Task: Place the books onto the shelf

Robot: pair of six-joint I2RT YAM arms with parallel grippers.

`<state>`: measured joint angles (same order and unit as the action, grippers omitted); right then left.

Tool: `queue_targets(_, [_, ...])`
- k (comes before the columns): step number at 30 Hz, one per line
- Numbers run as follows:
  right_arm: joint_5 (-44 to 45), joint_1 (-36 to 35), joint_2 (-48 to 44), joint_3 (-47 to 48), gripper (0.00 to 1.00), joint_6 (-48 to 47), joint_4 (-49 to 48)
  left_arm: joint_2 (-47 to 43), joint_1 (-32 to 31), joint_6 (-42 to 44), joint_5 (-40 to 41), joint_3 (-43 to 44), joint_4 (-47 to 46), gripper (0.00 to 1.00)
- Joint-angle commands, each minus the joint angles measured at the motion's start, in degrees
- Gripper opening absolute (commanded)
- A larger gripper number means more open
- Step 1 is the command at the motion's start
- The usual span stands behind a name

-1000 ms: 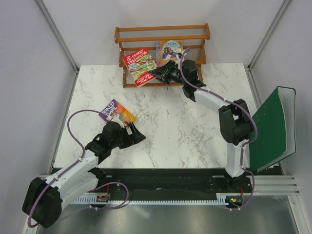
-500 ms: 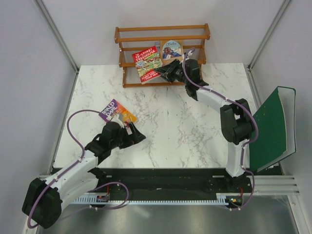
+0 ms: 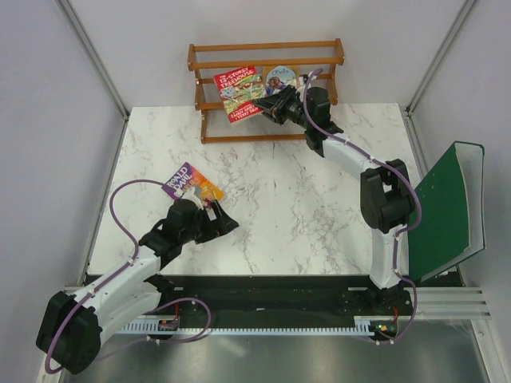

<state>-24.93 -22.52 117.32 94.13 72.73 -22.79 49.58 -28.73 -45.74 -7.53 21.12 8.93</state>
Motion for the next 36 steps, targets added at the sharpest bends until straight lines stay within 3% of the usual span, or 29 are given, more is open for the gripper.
queue_targets(1, [-1.44,1.34,0.81,3.78,0.00,3.12,-8.15,-0.01,0.17,1.97,1.03,-0.38,-0.75,1.00])
queue_targets(22, [0.23,10.04,-3.23,-3.77,0.01,1.63,-11.14,-0.28,0.17,2.05,0.76,-0.65,-0.93,1.00])
queue_targets(36, [1.55,11.27,0.28,-2.81,0.04,1.10,-9.47,-0.54,0.08,2.05,0.50,-1.00,-1.28,1.00])
